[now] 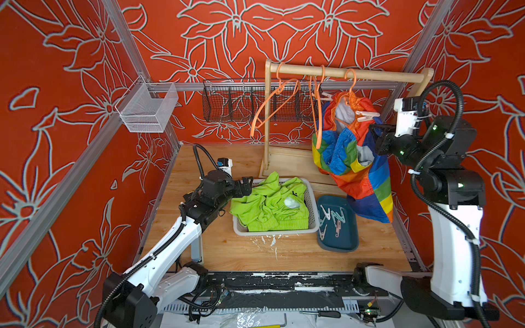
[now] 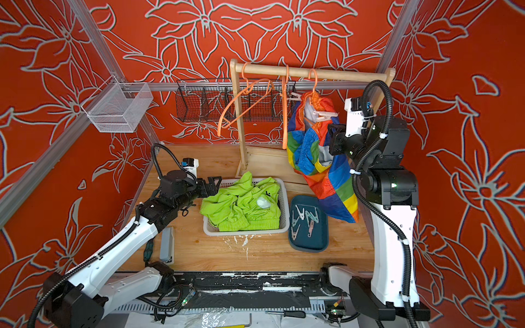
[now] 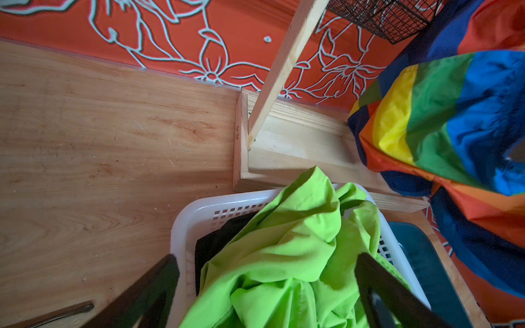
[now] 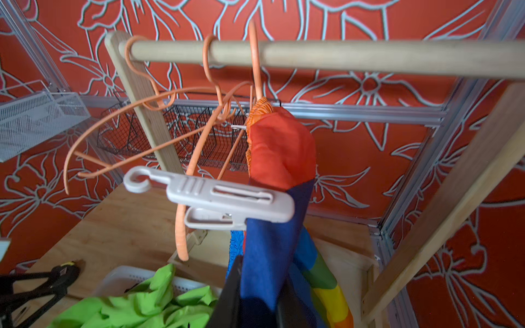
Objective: Remove the clothespins securing shorts to the hanger
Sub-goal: Pick up the hanger from the clothesline, then place the shorts in the basket.
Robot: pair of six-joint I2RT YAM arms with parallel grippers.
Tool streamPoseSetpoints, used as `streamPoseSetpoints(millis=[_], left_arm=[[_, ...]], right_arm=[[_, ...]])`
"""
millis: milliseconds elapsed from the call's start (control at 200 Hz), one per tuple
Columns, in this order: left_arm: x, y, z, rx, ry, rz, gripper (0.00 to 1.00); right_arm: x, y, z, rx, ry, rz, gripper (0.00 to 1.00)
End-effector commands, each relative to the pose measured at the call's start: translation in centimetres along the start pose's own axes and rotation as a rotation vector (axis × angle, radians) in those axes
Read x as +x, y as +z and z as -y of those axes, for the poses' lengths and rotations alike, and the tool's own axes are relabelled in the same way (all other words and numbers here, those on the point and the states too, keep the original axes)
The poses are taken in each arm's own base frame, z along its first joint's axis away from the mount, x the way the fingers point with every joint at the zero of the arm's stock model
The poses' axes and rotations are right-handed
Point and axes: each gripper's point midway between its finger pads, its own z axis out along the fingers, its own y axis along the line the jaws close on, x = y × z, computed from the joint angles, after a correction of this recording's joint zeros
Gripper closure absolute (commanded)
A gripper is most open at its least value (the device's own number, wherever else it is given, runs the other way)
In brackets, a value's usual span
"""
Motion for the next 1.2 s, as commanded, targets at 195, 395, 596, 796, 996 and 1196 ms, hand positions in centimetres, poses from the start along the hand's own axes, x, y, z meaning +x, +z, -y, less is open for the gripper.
streamPoseSetpoints(millis=[195, 395, 596, 796, 996, 1196], left_arm=[[-0.7, -0.4, -0.5, -0.003, -0.004, 0.01, 0.03], [-1.1, -0.7, -0.8, -0.011, -0.005, 0.018, 0.03], [-1.5, -1.3, -1.4, -0.025, -0.007, 0.029, 0.03], [-1.7, -1.6, -1.6, -0.027, -0.011, 0.037, 0.03], [-1.4, -1.4, -1.6, -0.021, -0.016, 0.03, 0.03], [-1.4, -1.5, -1.5, -0.019, -0.014, 0.032, 0.03]], right_arm=[[0.0, -2.0, -7.5, -0.266, -0.055, -0.04, 1.0], [0.3, -2.3, -11.7, -0.379, -0.119, -0.084, 1.0], [0.2, -2.7, -14.5, -0.453, -0.168, -0.097, 1.0], [0.6, -2.0, -11.9, -0.266, -0.236, -0.114, 1.0], [-0.2, -3.0, -5.9, 0.068, -0.256, -0.028, 1.0], [-0.5, -5.8, -1.9, 0.272, -0.265, 0.03, 1.0]])
